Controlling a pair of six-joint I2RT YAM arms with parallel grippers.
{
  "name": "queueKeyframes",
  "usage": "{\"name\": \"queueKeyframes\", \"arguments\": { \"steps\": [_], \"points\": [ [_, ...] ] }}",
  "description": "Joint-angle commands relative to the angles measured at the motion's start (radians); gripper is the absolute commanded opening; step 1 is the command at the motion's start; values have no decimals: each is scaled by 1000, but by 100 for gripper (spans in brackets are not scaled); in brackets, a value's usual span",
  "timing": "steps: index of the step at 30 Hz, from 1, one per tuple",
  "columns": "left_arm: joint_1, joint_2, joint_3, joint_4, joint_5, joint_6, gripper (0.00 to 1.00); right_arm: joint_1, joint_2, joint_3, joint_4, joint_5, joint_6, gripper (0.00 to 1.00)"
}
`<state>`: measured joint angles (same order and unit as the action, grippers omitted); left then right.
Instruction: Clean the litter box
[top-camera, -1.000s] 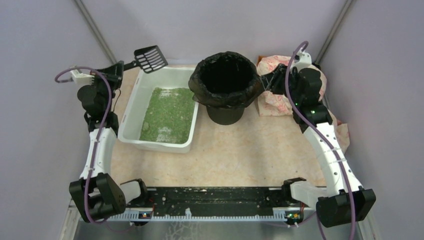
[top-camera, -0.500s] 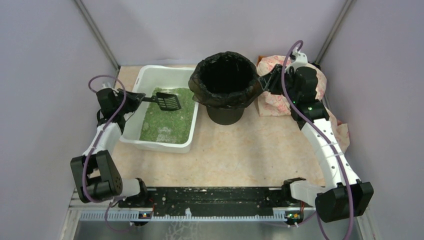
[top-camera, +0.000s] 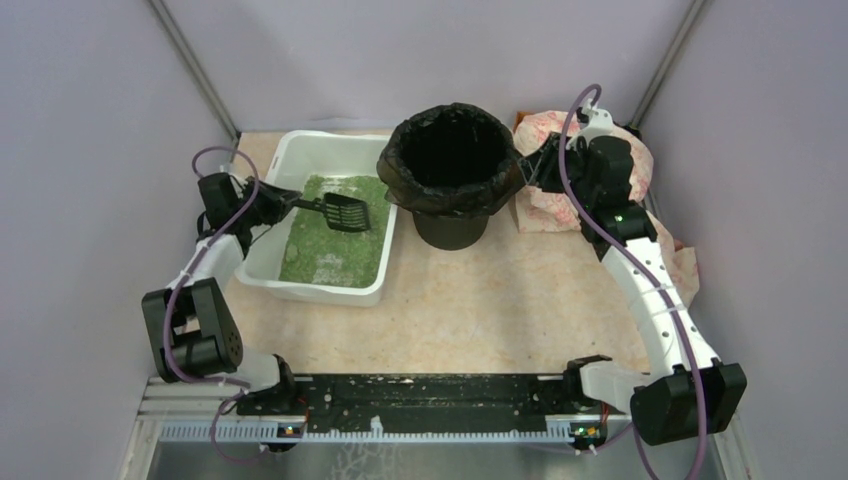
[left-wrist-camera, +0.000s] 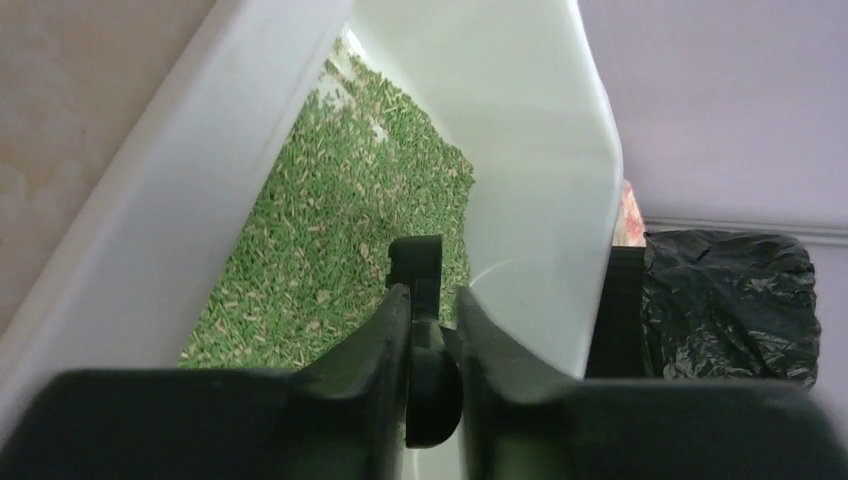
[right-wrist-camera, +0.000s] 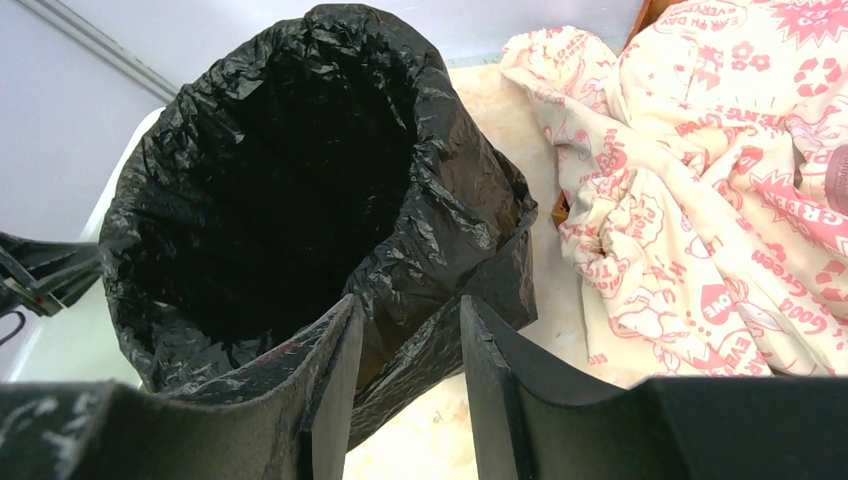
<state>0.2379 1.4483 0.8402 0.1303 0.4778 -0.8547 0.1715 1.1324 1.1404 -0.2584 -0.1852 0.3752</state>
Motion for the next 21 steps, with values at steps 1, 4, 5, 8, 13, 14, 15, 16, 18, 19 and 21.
{"name": "queueKeyframes", "arguments": {
  "steps": [1,4,5,8,13,14,15,16,18,19,21],
  "points": [
    [0,-11,78,-55,26,65,42,-12,-40,-1,41,23,-19,42],
    [0,-37,113,-141,-26,113,80,-11,-43,-21,48,16,-12,42],
    [0,-48,120,-168,-47,130,89,-11,-37,-24,50,8,-8,42],
    [2,-76,147,-223,-94,180,99,-11,-23,-23,64,-8,1,42],
    [1,-97,188,-216,-127,185,99,-12,-1,3,65,-5,-4,42],
    [1,-91,208,-225,-138,186,99,-12,2,6,64,-5,-6,42],
    [2,-85,238,-245,-155,195,99,-12,5,7,66,-5,-6,42],
    [2,-78,268,-267,-167,209,99,-12,6,9,68,-5,-6,42],
    [2,-62,330,-314,-202,220,99,-11,9,10,72,-6,-3,42],
    [3,-54,360,-347,-231,222,99,-11,10,9,74,-6,-1,42],
    [6,-37,427,-416,-290,231,98,-11,6,4,81,-7,2,42]
  ]
}}
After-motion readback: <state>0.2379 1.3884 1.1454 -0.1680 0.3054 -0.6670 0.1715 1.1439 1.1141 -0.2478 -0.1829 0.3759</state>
